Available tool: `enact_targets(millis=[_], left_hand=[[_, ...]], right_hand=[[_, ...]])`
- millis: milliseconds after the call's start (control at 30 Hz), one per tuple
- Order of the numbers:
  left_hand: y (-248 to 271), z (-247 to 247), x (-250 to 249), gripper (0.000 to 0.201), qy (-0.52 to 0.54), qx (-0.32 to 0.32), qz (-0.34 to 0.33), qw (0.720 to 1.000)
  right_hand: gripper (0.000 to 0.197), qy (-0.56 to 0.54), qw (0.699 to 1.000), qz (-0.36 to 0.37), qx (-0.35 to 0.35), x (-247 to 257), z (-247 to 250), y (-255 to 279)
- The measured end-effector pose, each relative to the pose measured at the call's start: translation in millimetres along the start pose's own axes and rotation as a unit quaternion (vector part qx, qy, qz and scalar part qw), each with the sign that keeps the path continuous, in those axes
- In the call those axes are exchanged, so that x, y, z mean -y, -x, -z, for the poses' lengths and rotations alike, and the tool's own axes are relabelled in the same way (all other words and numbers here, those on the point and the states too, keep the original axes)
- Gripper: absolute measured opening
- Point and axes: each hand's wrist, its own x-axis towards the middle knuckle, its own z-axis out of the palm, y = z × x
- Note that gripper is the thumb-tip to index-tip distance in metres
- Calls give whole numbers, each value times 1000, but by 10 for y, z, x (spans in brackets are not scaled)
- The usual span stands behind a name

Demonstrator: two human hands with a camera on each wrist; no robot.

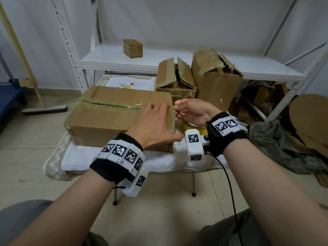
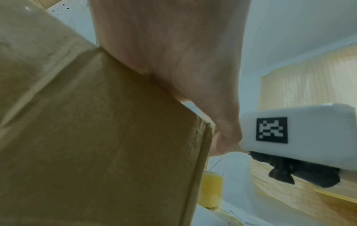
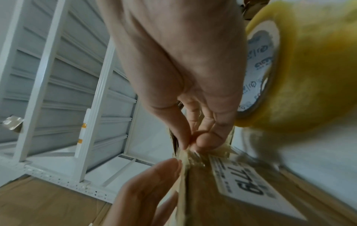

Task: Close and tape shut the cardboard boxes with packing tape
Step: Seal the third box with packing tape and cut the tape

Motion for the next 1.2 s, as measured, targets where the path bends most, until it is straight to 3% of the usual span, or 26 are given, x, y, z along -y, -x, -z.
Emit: enact_targets(millis=[433, 833, 1100, 1200], left_hand=[[-3, 1, 14, 94, 5, -2, -1, 1000], [3, 9, -16, 106, -5, 34, 8, 999], [3, 18, -38, 102, -2, 28, 10, 1000], [-7, 113, -25, 97, 83, 32, 18, 996]], right_hand=[[39, 48, 998, -9, -34, -26, -31, -41], [27, 166, 980, 32, -104, -5, -27, 31], [19, 99, 988, 57, -108, 65, -117, 175], [23, 150, 980, 78, -105, 52, -140, 196]])
